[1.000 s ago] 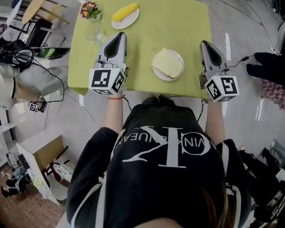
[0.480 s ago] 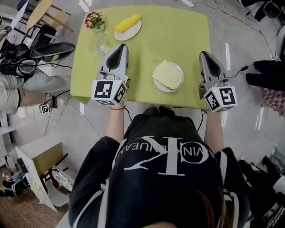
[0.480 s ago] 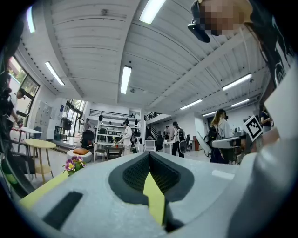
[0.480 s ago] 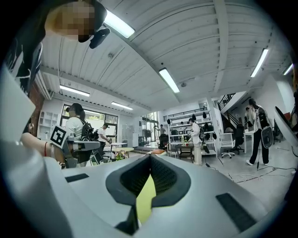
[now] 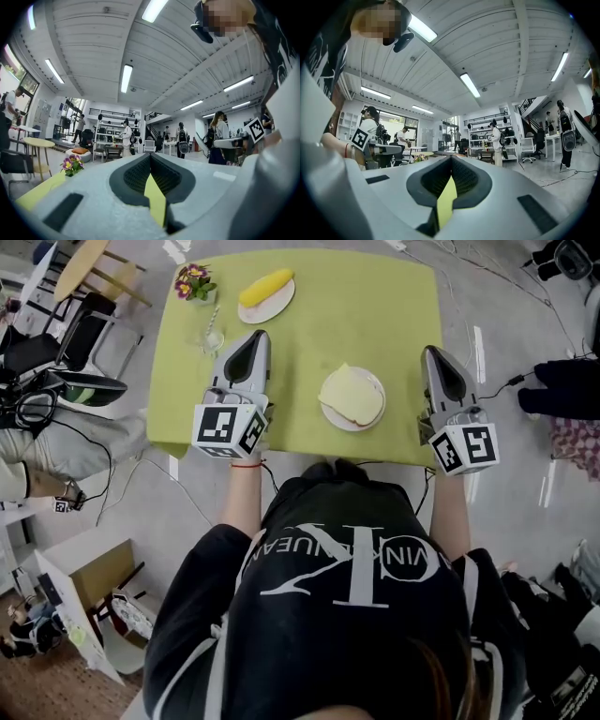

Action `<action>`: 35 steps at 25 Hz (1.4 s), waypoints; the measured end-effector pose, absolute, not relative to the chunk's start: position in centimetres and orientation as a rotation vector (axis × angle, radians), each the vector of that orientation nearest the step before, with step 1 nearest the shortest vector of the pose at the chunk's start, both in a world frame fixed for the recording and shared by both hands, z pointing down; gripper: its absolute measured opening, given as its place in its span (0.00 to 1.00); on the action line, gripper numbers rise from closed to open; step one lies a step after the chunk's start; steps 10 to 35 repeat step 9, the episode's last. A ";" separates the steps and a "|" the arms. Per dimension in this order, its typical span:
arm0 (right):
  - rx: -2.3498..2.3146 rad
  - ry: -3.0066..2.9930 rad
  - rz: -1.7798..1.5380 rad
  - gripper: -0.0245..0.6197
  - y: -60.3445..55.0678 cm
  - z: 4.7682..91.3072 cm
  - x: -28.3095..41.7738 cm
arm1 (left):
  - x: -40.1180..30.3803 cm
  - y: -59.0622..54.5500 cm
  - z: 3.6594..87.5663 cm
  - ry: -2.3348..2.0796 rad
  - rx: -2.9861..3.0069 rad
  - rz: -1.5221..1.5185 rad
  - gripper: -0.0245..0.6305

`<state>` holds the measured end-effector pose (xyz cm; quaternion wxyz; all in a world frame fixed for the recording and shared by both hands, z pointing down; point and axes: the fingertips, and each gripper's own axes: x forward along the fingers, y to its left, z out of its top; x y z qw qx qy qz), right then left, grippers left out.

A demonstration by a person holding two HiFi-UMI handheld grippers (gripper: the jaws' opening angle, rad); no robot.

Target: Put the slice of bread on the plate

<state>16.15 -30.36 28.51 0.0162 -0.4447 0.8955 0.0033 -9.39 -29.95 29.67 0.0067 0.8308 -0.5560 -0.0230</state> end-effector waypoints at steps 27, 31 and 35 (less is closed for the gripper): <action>-1.383 2.764 0.029 0.04 -30.3 28.2 16.4 | -9.0 -30.3 29.7 -1.723 2.610 -0.067 0.05; -1.383 2.764 0.029 0.04 -30.3 28.2 16.4 | -9.0 -30.3 29.7 -1.723 2.610 -0.067 0.05; -1.383 2.764 0.029 0.04 -30.3 28.2 16.4 | -9.0 -30.3 29.7 -1.723 2.610 -0.067 0.05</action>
